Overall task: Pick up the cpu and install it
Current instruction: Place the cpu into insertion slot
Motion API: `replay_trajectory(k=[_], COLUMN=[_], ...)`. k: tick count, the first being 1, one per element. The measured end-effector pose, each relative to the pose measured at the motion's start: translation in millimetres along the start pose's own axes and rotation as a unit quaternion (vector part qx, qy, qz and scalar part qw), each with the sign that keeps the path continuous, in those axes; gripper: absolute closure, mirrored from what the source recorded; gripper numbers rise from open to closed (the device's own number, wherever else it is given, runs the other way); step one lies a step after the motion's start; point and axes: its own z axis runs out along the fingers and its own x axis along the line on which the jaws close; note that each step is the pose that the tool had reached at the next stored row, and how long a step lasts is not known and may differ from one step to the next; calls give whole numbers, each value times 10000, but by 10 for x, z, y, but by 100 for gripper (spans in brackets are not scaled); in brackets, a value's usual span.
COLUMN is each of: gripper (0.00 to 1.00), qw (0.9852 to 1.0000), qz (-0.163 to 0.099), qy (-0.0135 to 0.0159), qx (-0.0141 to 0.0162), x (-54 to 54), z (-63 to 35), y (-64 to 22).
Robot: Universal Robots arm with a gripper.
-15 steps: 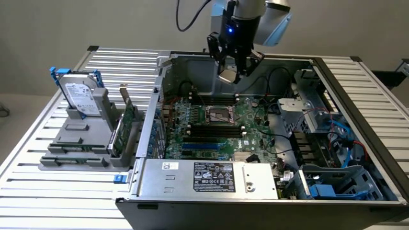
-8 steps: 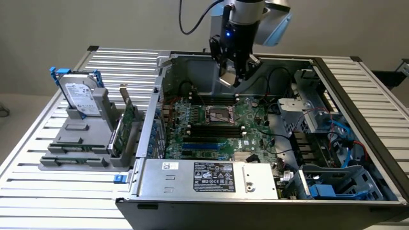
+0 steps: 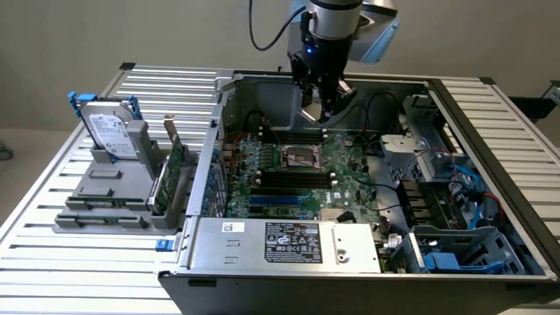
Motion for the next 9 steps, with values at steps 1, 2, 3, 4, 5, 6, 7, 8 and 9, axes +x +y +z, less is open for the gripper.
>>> replay_trajectory(k=[1, 2, 3, 4, 5, 6, 7, 8, 9], gripper=[45, 45, 45, 45, 45, 45, 45, 45, 45], qw=[10000, 9999, 9997, 9995, 9993, 9990, 9987, 9983, 9980], qz=[81, 158, 231, 303, 373, 447, 512, 574, 635], qy=[-6, -10, -12, -13, -14, -10, -5, 3, 12], qx=[-5, -8, -9, -7, -3, 5, 15, 29, 46], x=[0, 0, 0, 0, 0, 0, 0, 0, 0], z=[1, 1, 2, 1, 1, 1, 1, 2, 1], y=[0, 0, 0, 0, 0, 0, 0, 0, 0])
